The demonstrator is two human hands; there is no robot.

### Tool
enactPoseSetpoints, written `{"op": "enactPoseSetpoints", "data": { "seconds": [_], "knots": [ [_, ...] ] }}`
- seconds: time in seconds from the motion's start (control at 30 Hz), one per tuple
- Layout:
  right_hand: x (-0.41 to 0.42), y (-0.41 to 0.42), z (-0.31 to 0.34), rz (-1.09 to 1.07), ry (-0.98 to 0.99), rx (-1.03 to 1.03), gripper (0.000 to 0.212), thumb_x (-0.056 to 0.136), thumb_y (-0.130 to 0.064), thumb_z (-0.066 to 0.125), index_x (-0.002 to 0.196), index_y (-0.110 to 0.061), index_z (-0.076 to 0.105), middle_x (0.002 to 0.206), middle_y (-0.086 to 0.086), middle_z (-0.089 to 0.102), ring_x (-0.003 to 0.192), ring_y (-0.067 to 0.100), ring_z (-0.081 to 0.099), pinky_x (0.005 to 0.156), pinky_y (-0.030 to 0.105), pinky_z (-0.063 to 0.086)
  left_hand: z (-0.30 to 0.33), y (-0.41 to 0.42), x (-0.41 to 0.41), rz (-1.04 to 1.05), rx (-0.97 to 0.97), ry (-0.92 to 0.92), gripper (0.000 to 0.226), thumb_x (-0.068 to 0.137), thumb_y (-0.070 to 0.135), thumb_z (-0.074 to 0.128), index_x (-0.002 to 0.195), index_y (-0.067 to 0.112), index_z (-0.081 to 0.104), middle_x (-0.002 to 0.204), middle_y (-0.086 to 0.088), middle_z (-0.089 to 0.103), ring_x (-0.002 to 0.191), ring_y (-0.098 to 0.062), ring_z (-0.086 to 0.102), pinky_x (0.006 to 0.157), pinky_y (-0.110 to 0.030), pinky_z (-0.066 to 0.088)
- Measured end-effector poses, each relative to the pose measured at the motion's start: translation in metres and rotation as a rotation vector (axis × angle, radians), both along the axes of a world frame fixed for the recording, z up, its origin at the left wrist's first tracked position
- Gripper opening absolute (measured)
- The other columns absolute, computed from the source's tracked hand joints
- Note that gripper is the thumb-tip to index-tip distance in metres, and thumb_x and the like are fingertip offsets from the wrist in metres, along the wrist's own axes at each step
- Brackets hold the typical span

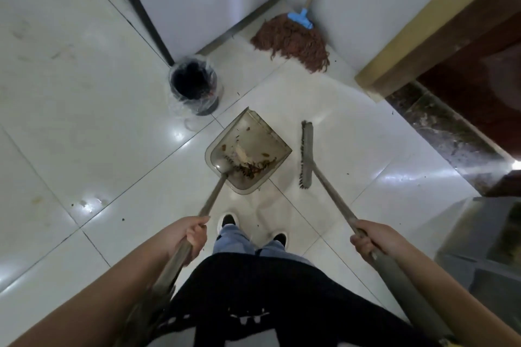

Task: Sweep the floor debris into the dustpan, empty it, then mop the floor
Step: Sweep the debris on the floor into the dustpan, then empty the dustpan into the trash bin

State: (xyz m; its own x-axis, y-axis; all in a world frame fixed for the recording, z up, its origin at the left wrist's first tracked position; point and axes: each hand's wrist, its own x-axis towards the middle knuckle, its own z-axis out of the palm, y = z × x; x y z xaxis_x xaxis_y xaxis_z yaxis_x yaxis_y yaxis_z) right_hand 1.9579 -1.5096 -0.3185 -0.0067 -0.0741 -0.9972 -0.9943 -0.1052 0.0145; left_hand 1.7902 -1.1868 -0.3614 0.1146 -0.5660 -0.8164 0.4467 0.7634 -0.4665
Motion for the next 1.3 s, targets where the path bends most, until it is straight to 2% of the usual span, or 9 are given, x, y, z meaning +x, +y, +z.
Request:
{"op": "enactPoseSetpoints", "data": {
  "seconds": [0.1,0.17,0.27,0.33,0.47,0.67,0.9,1.13,1.3],
  "knots": [
    [0.009,0.0,0.02,0.021,-0.077,0.019,0.029,0.099,-0.022,0.044,0.074,-0.011,0.036,0.053,0.003,0.033,0.018,0.004,0.026,0.023,0.004,0.02,0.015,0.0,0.012,-0.075,0.101,-0.058,0.05,0.082,0.01,0.058,0.035,0.01,0.039,0.027,-0.003,0.035,0.015,-0.013,0.036,0.018,-0.014,0.023],
    [0.018,-0.004,0.029,0.013,-0.112,0.056,0.029,0.1,-0.023,0.043,0.074,-0.011,0.036,0.045,0.003,0.034,0.017,0.005,0.026,0.023,0.004,0.02,0.027,-0.005,0.021,-0.115,0.14,-0.123,0.047,0.076,0.009,0.061,0.034,0.005,0.039,0.028,-0.004,0.036,0.016,-0.013,0.035,0.019,-0.012,0.023],
    [0.039,-0.013,0.037,0.03,-0.145,0.09,0.033,0.101,-0.023,0.04,0.071,-0.009,0.036,0.038,0.003,0.033,0.016,0.005,0.025,0.021,0.005,0.019,0.045,-0.015,0.036,-0.103,0.268,-0.135,0.057,0.091,0.028,0.052,0.038,0.008,0.04,0.031,0.001,0.036,0.019,-0.01,0.034,0.022,-0.01,0.027],
    [0.062,-0.02,0.04,0.06,-0.136,0.144,0.038,0.101,-0.024,0.039,0.066,-0.008,0.035,0.041,0.004,0.032,0.014,0.005,0.025,0.019,0.007,0.018,0.059,-0.026,0.049,-0.085,0.359,-0.133,0.052,0.091,0.031,0.055,0.044,0.01,0.043,0.033,0.003,0.035,0.02,-0.008,0.033,0.022,-0.009,0.026],
    [0.116,-0.039,0.057,0.123,-0.139,0.245,0.036,0.102,-0.023,0.034,0.069,-0.01,0.033,0.026,0.003,0.031,0.013,0.006,0.024,0.018,0.009,0.018,0.1,-0.06,0.075,-0.076,0.537,-0.119,0.045,0.088,0.04,0.056,0.056,0.013,0.042,0.034,0.005,0.033,0.019,-0.005,0.03,0.022,-0.007,0.024],
    [0.161,-0.053,0.066,0.274,-0.174,0.312,0.034,0.101,-0.025,0.037,0.071,-0.011,0.035,0.028,0.001,0.031,0.015,0.006,0.025,0.021,0.005,0.019,0.146,-0.08,0.093,-0.074,0.814,-0.072,0.046,0.092,0.048,0.049,0.062,0.016,0.036,0.033,0.006,0.031,0.019,-0.004,0.027,0.023,-0.006,0.022],
    [0.179,-0.004,0.068,0.343,-0.153,0.409,0.035,0.103,-0.023,0.035,0.07,-0.01,0.035,0.029,0.003,0.032,0.014,0.005,0.024,0.019,0.006,0.017,0.164,-0.042,0.097,-0.08,1.104,-0.003,0.042,0.097,0.039,0.045,0.065,0.014,0.033,0.033,0.003,0.034,0.02,-0.004,0.027,0.025,-0.006,0.022],
    [0.173,0.064,0.076,0.341,-0.14,0.405,0.033,0.099,-0.022,0.046,0.069,-0.011,0.039,0.03,0.004,0.036,0.016,0.006,0.027,0.022,0.004,0.021,0.148,0.027,0.108,-0.087,1.239,0.052,0.037,0.097,0.033,0.048,0.071,0.008,0.04,0.038,-0.001,0.035,0.021,-0.006,0.029,0.028,-0.007,0.028],
    [0.183,0.119,0.076,0.343,-0.124,0.384,0.033,0.1,-0.021,0.044,0.069,-0.01,0.037,0.029,0.004,0.034,0.015,0.007,0.026,0.021,0.005,0.019,0.126,0.068,0.111,-0.337,1.314,0.067,0.037,0.099,0.032,0.042,0.078,0.001,0.043,0.034,-0.004,0.037,0.023,-0.013,0.031,0.03,-0.013,0.03]
  ]
}}
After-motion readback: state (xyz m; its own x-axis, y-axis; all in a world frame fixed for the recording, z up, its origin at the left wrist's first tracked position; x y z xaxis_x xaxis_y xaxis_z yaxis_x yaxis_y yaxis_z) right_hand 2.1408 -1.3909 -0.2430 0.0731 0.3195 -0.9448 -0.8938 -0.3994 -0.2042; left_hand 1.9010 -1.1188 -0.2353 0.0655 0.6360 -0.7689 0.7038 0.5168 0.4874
